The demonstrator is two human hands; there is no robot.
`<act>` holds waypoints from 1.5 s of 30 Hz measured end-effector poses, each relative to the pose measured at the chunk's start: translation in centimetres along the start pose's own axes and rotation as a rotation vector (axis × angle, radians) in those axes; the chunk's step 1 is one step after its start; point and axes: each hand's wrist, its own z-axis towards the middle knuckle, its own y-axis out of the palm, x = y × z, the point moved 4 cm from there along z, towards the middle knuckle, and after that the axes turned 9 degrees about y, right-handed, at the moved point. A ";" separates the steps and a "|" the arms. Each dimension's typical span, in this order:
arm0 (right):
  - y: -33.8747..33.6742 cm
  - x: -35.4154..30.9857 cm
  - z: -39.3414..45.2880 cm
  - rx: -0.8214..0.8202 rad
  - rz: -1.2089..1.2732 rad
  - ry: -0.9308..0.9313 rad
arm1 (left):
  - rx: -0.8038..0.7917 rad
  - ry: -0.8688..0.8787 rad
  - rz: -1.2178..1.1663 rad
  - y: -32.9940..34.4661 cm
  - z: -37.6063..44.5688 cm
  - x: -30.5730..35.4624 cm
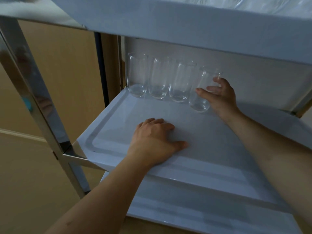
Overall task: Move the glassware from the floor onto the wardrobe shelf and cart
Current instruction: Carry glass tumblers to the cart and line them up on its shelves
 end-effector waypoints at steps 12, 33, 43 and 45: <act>1.1 -0.2 2.8 0.030 -0.053 0.070 | 0.034 0.026 0.005 0.2 0.2 -0.2; -0.9 -0.3 -16.4 -0.412 -0.834 0.066 | 0.022 -0.038 0.063 -0.8 -3.4 3.4; -7.2 -9.2 -24.7 -0.649 -0.876 0.248 | -0.303 -0.130 0.088 -9.7 -12.0 8.1; -9.0 -12.5 -25.7 -0.655 -0.855 0.289 | -0.338 -0.121 0.084 -13.0 -12.5 9.7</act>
